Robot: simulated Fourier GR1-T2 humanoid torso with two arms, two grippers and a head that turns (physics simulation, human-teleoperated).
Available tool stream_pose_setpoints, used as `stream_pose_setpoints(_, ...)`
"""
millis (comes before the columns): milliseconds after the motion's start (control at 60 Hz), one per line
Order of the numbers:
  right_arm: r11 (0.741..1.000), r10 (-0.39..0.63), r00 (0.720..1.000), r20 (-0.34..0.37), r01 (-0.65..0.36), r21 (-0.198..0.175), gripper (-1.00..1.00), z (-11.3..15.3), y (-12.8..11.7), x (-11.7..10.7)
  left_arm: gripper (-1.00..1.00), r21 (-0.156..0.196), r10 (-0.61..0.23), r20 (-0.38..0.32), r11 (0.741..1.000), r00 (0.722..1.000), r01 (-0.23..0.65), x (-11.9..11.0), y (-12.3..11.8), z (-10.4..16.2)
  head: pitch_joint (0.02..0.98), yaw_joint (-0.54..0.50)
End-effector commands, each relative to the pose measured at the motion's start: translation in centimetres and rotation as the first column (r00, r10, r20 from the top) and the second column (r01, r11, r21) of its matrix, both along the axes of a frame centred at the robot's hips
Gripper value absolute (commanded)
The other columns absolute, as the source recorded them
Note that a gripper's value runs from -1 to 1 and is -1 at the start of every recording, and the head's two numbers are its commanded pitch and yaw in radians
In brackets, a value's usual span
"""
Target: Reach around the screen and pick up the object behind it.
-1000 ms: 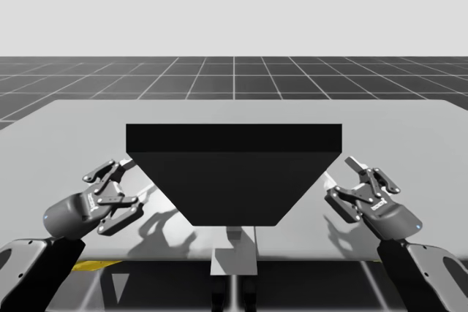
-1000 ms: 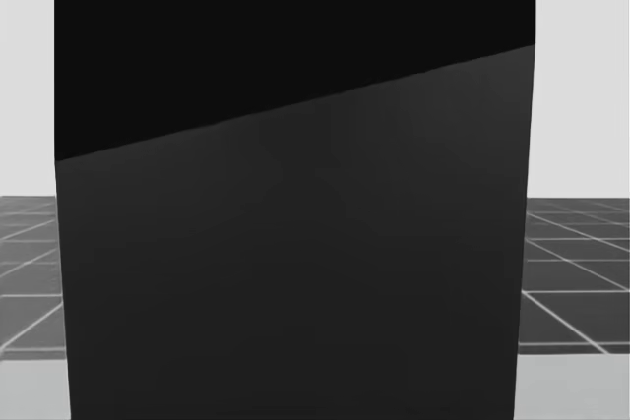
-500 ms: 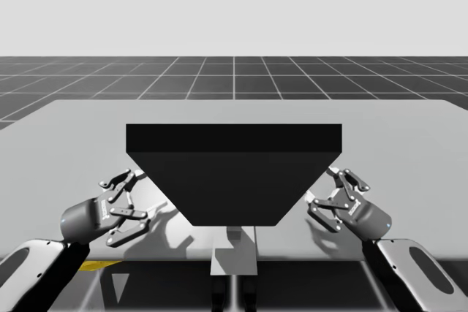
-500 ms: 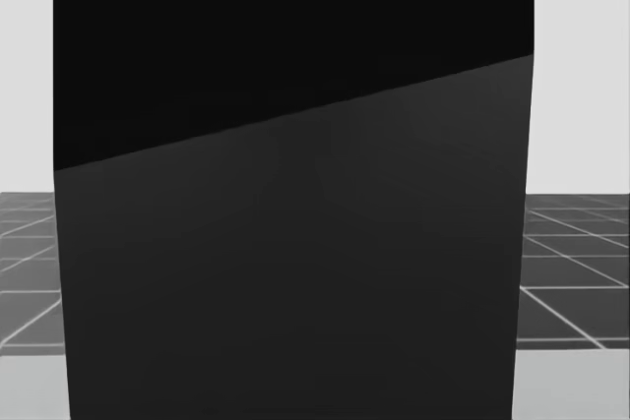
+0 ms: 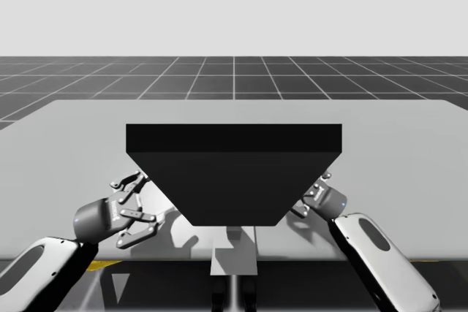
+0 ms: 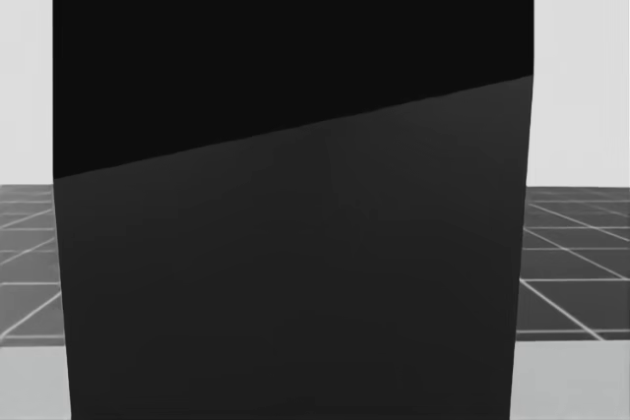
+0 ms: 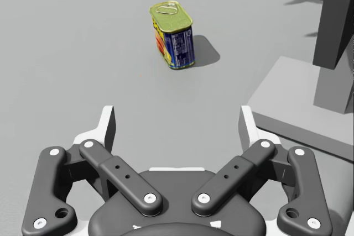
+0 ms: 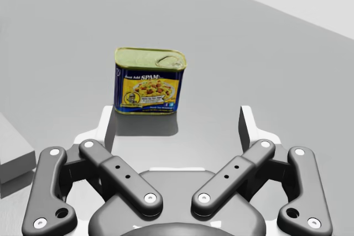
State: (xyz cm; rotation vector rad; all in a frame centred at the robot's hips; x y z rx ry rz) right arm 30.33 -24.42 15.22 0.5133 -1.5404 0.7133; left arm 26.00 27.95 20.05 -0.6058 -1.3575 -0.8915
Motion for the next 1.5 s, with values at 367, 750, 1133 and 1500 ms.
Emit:
stream_pose_setpoints(367, 0.993, 0.086, 0.995, -0.060, -0.081, 0.081, -1.00, -0.1, 4.3, 4.3, -1.00, 0.012, -0.014, 0.002, 1.000, 1.000, 0.014, -0.1, -0.4, -0.5, 0.157, -0.03)
stream_pose_setpoints(750, 0.989, 0.112, 0.985, -0.135, -0.097, 0.114, -1.00, -1.7, 7.0, 8.5, -1.00, 0.019, -0.017, 0.013, 1.000, 1.000, 0.016, -0.3, -0.4, -0.7, 0.178, -0.03)
stream_pose_setpoints(1133, 0.986, 0.157, 0.971, -0.183, -0.145, 0.079, -1.00, -3.6, 9.9, 10.0, -1.00, 0.037, -0.023, 0.028, 0.999, 0.999, 0.021, -0.7, -0.4, -0.9, 0.186, -0.02)
stream_pose_setpoints(1500, 0.994, 0.105, 0.970, -0.221, -0.102, 0.025, -0.99, -4.1, 10.3, 11.8, -1.00, 0.051, -0.032, 0.038, 0.998, 0.999, 0.031, -1.1, -0.5, -1.1, 0.181, -0.02)
